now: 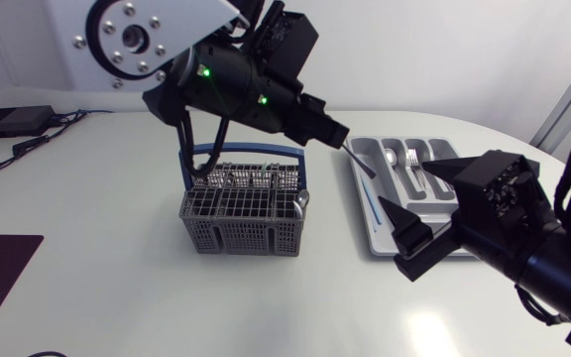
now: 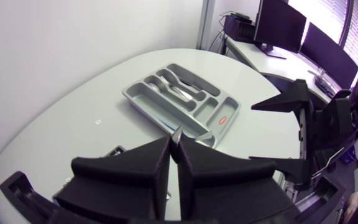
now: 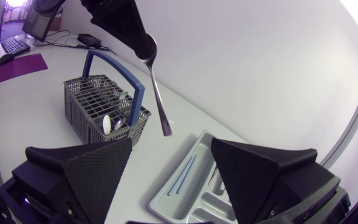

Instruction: Unload the cutlery basket into the drawer organizer.

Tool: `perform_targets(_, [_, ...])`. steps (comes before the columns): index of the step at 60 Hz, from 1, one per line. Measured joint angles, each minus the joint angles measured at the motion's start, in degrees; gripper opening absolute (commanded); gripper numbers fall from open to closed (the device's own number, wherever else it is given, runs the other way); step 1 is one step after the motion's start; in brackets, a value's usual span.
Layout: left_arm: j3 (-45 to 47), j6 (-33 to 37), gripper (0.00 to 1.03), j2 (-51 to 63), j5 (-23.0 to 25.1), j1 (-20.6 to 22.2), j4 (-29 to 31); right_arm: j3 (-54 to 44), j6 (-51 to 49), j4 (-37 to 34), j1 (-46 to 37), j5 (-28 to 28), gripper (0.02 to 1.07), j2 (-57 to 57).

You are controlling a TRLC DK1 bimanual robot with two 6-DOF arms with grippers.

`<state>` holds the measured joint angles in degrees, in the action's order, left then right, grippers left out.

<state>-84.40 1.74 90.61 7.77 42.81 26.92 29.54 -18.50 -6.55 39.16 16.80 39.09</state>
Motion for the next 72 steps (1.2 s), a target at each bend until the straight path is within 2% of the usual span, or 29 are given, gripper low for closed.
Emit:
perform_targets(15, [-0.85, -1.6, 0.03, 2.03, 4.0, 0.22, 0.76, -0.02, -2.91, 5.97, 2.51, -0.02, 0.88, 3.48])
perform_targets(20, [-0.9, -1.99, 0.03, 2.08, 4.74, 0.5, 1.11, -0.02, -4.09, 7.82, 3.04, 0.02, 0.79, 4.61])
perform_targets(27, [-1.49, -2.23, 0.03, 2.16, 6.54, 0.55, 1.64, -0.07, -5.62, 10.14, 3.67, 0.02, 0.77, 6.32])
perform_targets(38, [-1.6, -2.93, 0.03, 2.32, 8.33, 0.55, 1.9, -0.33, -7.85, 14.75, 3.67, 0.2, 0.61, 10.12])
perform_targets(44, [-1.6, -3.26, 0.03, 2.47, 8.98, 0.52, 2.6, -0.66, -9.05, 16.26, 3.67, 0.42, 0.6, 11.32])
perform_targets(50, [-1.6, -3.26, 0.03, 2.47, 9.42, 0.33, 2.82, -0.68, -9.9, 17.7, 3.67, 0.46, 0.48, 12.37])
perform_targets(60, [-1.6, -3.26, 0.03, 2.47, 10.03, -0.55, 2.84, -0.68, -10.29, 18.58, 3.67, 0.46, 0.46, 13.25])
perform_targets(72, [-1.6, -3.23, 0.03, 2.47, 10.29, -0.92, 2.84, -0.68, -10.32, 18.8, 3.67, 0.46, 0.37, 13.75])
